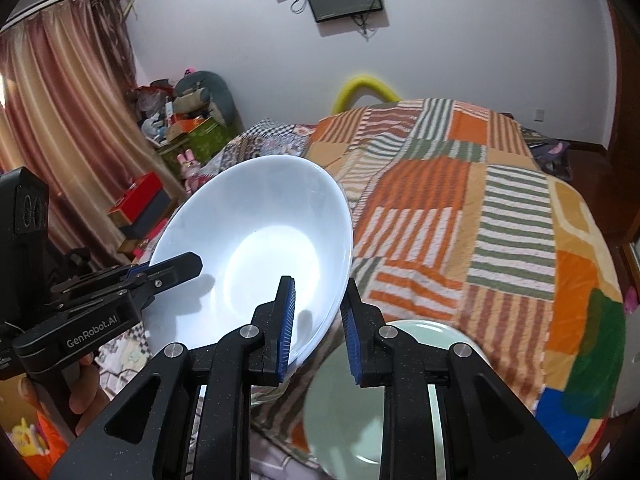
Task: Organize plates and bowls
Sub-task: 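Lift the white bowl with both grippers and carry it to the nested bowls, then lower the white bowl into the mint green bowl with both grippers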
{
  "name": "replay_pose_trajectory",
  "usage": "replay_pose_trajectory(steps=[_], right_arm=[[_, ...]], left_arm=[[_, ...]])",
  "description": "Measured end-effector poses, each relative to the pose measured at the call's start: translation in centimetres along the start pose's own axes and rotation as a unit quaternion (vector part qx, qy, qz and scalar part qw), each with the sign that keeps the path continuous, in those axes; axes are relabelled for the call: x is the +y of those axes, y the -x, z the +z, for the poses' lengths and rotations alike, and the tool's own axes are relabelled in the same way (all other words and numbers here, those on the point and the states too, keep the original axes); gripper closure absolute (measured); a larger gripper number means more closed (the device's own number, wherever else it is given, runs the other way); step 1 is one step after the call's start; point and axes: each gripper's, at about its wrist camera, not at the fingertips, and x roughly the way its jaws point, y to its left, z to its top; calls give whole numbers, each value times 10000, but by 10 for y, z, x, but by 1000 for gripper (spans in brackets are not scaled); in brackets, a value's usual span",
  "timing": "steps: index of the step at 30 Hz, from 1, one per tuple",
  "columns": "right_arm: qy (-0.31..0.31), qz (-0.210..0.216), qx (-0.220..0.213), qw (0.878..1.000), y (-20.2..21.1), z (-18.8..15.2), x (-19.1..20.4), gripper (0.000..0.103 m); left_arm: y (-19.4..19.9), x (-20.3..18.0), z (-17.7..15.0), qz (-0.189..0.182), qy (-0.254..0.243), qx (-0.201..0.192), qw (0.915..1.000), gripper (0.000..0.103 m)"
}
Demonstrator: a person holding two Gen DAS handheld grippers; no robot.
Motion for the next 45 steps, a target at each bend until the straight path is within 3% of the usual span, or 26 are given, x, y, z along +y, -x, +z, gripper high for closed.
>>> replay_pose_trajectory(steps=[17, 26, 45], right_arm=[[292, 314, 467, 9980, -34, -23, 49, 80], [367, 302, 772, 9959, -54, -36, 58, 80], [363, 249, 1378, 9895, -94, -56, 61, 80]], left_arm=[[2, 53, -40, 465, 367, 253, 9979, 89], [-21, 75, -65, 507, 616, 666, 9946, 89], [-62, 100, -89, 720, 781, 1168, 9875, 89]])
